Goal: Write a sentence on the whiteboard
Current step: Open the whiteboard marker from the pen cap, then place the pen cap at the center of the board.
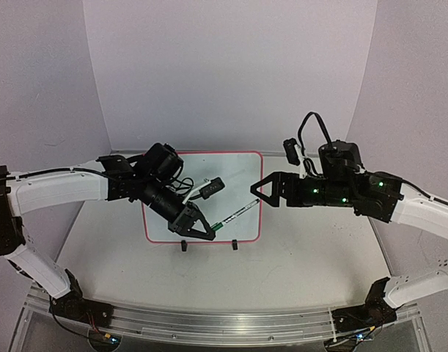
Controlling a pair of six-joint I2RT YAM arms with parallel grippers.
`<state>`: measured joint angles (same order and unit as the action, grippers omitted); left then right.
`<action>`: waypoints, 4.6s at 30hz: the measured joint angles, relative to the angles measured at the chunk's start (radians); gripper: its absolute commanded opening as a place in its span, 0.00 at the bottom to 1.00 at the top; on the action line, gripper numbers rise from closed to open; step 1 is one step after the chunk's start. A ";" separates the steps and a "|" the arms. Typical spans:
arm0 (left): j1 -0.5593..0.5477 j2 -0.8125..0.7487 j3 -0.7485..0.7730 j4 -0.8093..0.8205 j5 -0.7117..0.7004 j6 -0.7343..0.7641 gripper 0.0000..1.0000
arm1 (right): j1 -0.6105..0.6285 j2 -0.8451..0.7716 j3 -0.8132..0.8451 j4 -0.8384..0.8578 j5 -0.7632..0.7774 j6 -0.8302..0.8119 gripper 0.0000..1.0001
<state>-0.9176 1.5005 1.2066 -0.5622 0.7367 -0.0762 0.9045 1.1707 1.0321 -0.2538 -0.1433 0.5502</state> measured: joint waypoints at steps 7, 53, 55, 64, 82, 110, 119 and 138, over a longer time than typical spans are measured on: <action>0.037 0.037 0.037 -0.106 0.142 0.191 0.00 | -0.024 0.009 0.000 0.029 -0.268 -0.073 0.98; 0.064 0.126 0.035 -0.174 0.313 0.319 0.00 | 0.017 0.271 0.003 0.148 -0.662 -0.072 0.24; 0.064 0.126 0.035 -0.174 0.316 0.323 0.00 | 0.017 0.274 0.004 0.147 -0.662 -0.070 0.16; 0.064 0.128 0.035 -0.181 0.321 0.356 0.00 | 0.022 0.279 0.008 0.147 -0.679 -0.076 0.00; 0.072 0.115 0.022 -0.180 0.275 0.334 0.00 | -0.274 -0.008 -0.021 -0.053 -0.795 -0.244 0.00; -0.113 0.050 -0.397 0.285 -0.437 -0.161 0.12 | -0.282 -0.220 -0.252 -0.014 -0.440 -0.137 0.00; -0.114 0.085 -0.397 0.303 -0.483 -0.180 0.31 | -0.282 -0.227 -0.274 0.014 -0.399 -0.124 0.00; -0.114 0.074 -0.413 0.320 -0.532 -0.230 0.94 | -0.282 -0.249 -0.283 0.022 -0.391 -0.118 0.00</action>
<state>-1.0317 1.5743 0.7934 -0.2425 0.2045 -0.3064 0.6224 0.9221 0.7489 -0.2317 -0.5343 0.4324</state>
